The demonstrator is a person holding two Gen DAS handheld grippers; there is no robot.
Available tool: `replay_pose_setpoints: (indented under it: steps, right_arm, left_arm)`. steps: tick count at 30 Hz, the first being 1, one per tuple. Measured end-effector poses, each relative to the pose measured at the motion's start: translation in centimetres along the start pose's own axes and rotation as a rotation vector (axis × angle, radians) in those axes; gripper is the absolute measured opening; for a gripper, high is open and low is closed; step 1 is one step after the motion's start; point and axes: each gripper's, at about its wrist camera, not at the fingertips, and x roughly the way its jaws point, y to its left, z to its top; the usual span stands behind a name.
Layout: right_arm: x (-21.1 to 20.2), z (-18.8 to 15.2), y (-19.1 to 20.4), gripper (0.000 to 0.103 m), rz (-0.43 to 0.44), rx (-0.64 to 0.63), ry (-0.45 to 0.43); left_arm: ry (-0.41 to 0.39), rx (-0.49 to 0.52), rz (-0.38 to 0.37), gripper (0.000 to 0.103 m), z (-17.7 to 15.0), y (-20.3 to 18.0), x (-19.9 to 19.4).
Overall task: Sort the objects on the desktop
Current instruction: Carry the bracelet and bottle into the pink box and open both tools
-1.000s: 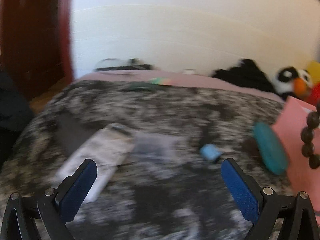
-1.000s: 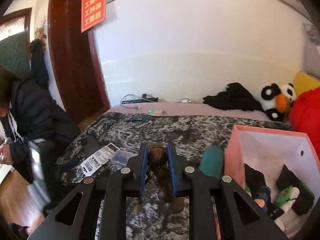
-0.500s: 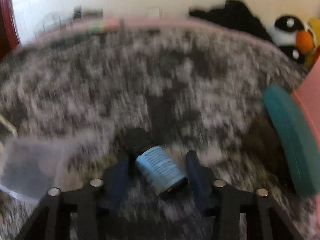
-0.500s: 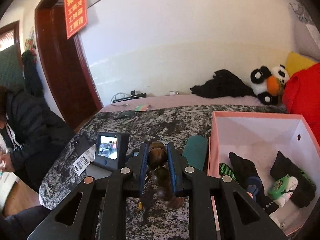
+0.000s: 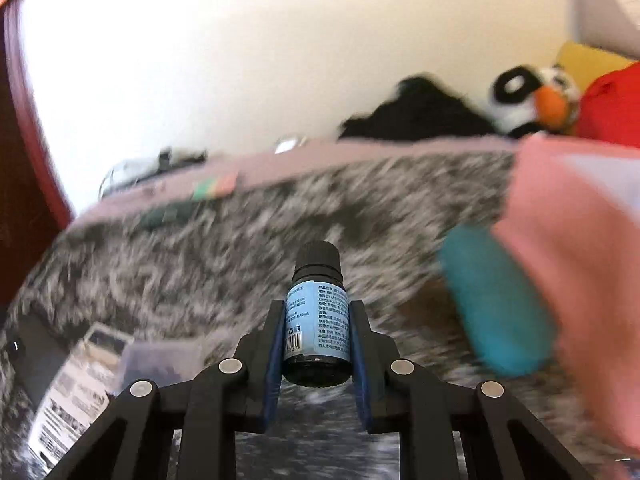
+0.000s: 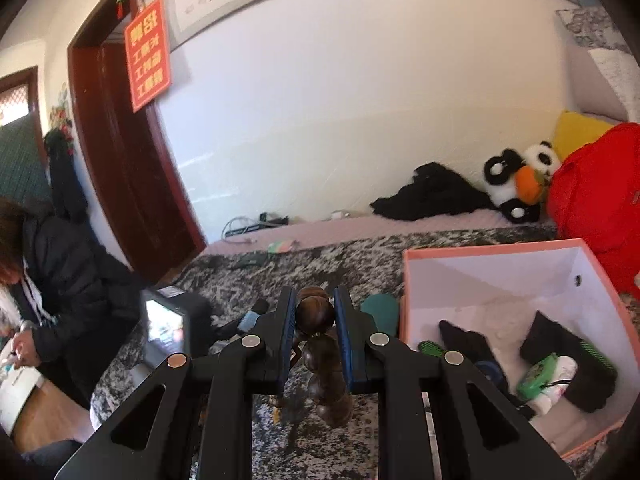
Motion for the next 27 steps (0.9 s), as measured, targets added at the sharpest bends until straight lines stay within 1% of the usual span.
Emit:
replay_pose_setpoints:
  steps: [5, 9, 12, 13, 16, 19, 20, 21, 22, 23, 24, 25, 27]
  right_arm:
    - [-1.6, 0.5, -3.8, 0.021, -0.111, 0.071, -0.038]
    - [-2.8, 0.9, -6.9, 0.021, -0.2, 0.128, -0.068]
    - [-3.8, 1.2, -9.2, 0.021, -0.266, 0.171, -0.091]
    - [-4.0, 1.3, -10.1, 0.021, -0.285, 0.19, -0.093]
    - [-2.8, 0.2, -13.6, 0.021, -0.296, 0.275, -0.036]
    - [-1.8, -0.6, -15.5, 0.021, -0.321, 0.295, 0.03]
    - [-1.6, -0.7, -15.8, 0.024, -0.328, 0.296, 0.047]
    - [-1.6, -0.8, -15.9, 0.026, -0.338, 0.288, 0.054]
    - [-1.7, -0.8, -15.9, 0.037, -0.351, 0.281, 0.058]
    - [-2.0, -0.7, -15.6, 0.063, -0.371, 0.272, 0.041]
    - [-2.4, -0.5, -15.5, 0.077, -0.379, 0.272, 0.011]
    - [-2.9, -0.4, -15.3, 0.094, -0.387, 0.272, -0.02]
    - [-3.7, 0.0, -14.9, 0.094, -0.39, 0.267, -0.073]
  left_arm:
    - [-0.116, 0.094, -0.062, 0.024, 3.1, -5.9, -4.9]
    - [-0.127, 0.118, -0.165, 0.024, 5.3, -11.0, -6.4]
    - [-0.104, 0.151, -0.211, 0.024, 5.9, -14.9, -5.9]
    - [-0.084, 0.152, -0.233, 0.024, 5.9, -16.0, -5.5]
    - [-0.008, 0.139, -0.294, 0.024, 5.6, -18.4, -4.3]
    - [0.054, 0.13, -0.322, 0.025, 4.8, -19.8, -3.3]
    - [0.067, 0.136, -0.328, 0.032, 4.4, -20.1, -3.1]
    - [0.072, 0.151, -0.328, 0.045, 4.1, -20.5, -3.0]
    - [0.06, 0.16, -0.318, 0.075, 3.8, -20.8, -3.3]
    - [0.041, 0.163, -0.305, 0.094, 3.6, -21.1, -3.8]
    - [0.012, 0.16, -0.296, 0.097, 3.6, -21.1, -4.4]
    - [-0.023, 0.153, -0.289, 0.1, 3.6, -20.9, -5.1]
    - [-0.067, 0.144, -0.276, 0.1, 4.0, -20.4, -6.4]
